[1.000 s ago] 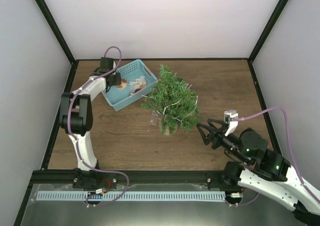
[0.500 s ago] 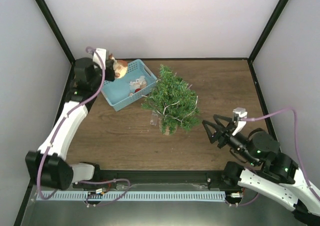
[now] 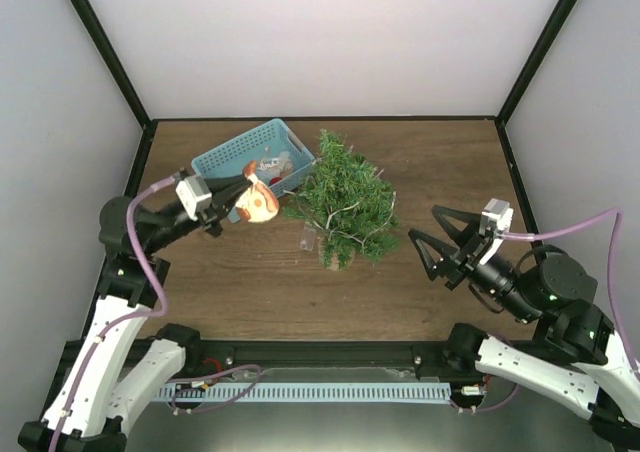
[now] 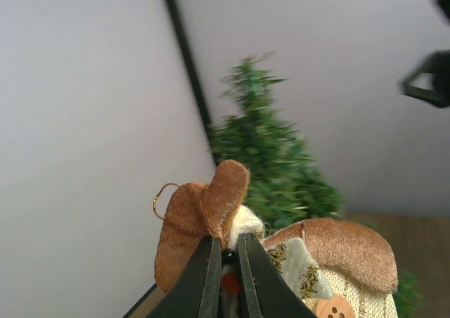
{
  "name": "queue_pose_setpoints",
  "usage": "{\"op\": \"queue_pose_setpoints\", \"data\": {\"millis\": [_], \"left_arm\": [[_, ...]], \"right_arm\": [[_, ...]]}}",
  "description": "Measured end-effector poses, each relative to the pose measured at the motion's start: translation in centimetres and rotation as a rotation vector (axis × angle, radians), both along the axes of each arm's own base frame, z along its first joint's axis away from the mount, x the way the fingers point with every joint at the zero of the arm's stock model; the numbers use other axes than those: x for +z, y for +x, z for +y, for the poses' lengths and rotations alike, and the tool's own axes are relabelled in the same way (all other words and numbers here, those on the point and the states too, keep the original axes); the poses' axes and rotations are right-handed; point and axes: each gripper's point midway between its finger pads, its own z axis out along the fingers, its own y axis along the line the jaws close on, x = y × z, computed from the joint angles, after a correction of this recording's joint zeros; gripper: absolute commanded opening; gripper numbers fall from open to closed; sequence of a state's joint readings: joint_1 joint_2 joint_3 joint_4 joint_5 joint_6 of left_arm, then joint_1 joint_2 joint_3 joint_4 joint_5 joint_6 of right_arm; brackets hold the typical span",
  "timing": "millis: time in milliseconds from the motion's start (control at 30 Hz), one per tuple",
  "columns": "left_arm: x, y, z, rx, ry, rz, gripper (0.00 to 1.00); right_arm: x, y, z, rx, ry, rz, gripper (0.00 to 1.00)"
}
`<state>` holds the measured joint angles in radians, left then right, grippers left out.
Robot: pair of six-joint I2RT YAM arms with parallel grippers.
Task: Decorate the small christmas tree
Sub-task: Hang the decoration item on the Christmas tree.
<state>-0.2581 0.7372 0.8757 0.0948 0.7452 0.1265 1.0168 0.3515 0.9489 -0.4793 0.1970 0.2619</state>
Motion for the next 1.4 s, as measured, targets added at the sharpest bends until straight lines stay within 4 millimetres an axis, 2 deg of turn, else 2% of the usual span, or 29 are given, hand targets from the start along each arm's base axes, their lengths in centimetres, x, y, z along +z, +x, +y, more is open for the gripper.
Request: {"op": "queue_pose_setpoints", "data": {"millis": [100,167,267,367,633,967,1167,1400], "left_arm": [[-0.3,-2.6,-0.6,-0.098,0.009,-0.047,0.04],[0.4,-4.1,-0.9,-0.156,0.002,-0.088,0.04],[1.7,-5.7,-1.1,-0.211,-0.017,-0.153,0.04],[2.5,-6.3,-1.5,-0.254,-0.030,-0.183,0.04],[4.8,-5.8,-3.9,-0.367,-0.055,-0.220,0.04],[6.8,-2.8,-6.2,-0.350,-0.002,-0.302,0.04],[5.9,-1.7,-7.6,-0.381,0.019,-0.280,0.04],[4.5,-2.0,-9.2,-0.448,0.039,-0.255,0.04]], "right_arm": [[1.3,-0.2,1.2,0.038,-0.016,-0.047,0.75],[1.5,-0.2,2.0,0.063,-0.028,-0.063,0.75],[1.4,0.0,3.2,0.092,-0.048,-0.066,0.75],[1.2,0.2,4.0,0.106,-0.059,-0.060,0.75],[2.0,-0.1,3.5,0.104,-0.026,-0.075,0.75],[2.0,-0.1,3.2,0.097,-0.016,-0.079,0.75],[1.8,0.0,3.3,0.091,-0.020,-0.075,0.75],[1.7,0.1,3.2,0.084,-0.021,-0.074,0.75]]}}
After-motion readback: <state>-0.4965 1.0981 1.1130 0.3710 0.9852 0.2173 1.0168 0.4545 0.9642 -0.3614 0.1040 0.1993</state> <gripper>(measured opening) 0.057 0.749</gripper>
